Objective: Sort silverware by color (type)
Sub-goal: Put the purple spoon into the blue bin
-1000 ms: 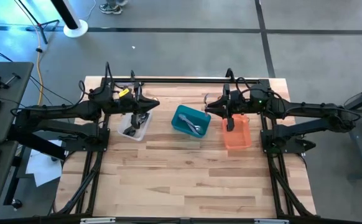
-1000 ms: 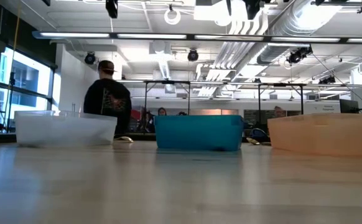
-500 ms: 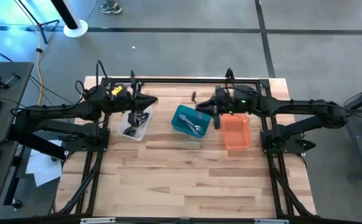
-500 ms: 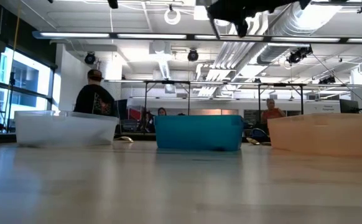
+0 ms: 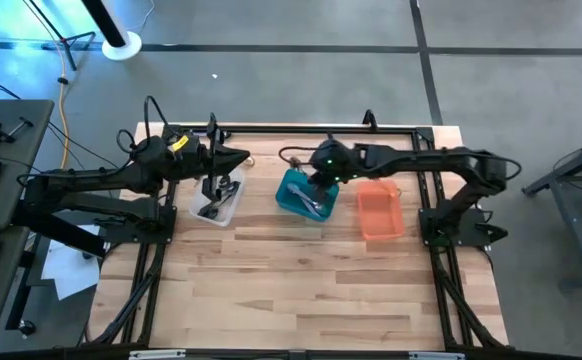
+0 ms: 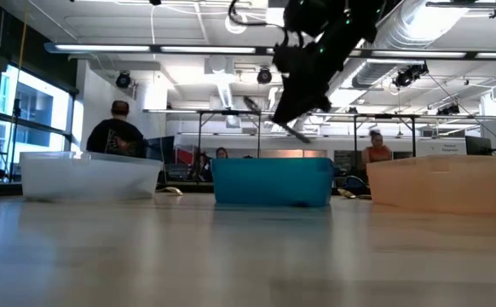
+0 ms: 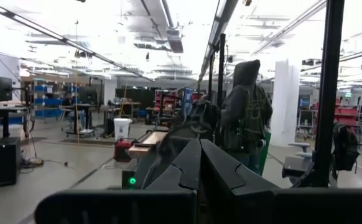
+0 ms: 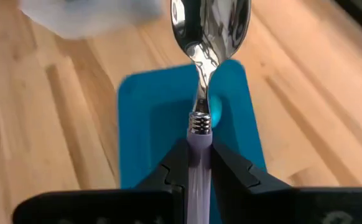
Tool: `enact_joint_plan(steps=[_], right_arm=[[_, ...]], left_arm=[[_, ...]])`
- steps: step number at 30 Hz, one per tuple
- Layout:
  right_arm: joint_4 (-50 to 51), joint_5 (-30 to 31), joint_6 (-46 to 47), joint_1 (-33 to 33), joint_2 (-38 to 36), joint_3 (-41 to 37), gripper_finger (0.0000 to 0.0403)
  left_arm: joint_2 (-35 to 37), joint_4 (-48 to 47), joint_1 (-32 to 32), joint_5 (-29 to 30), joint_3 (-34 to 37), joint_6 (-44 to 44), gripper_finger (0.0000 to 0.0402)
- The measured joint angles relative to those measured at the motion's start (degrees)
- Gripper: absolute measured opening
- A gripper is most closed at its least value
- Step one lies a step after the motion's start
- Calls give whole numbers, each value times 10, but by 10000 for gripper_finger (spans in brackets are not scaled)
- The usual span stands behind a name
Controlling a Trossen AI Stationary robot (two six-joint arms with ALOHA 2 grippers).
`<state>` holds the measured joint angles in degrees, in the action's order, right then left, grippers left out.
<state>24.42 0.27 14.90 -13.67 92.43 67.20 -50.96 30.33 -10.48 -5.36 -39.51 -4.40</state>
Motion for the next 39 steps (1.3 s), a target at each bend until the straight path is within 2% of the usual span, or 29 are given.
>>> enact_joint_plan(steps=[9,21,34,39], right_arm=[[-3,-33,16,-3,83,3,34],[-2,-35,33,-5,152,3,34],[-4,-28,31,-5,161,5,35],[-5,-26,31,-5,162,4,50]], left_arm=[[0,-1,0,8,0,0,0],[0,-3,0,17,0,1,0],[0,-5,0,18,0,0,0],[0,-5,0,18,0,0,0]])
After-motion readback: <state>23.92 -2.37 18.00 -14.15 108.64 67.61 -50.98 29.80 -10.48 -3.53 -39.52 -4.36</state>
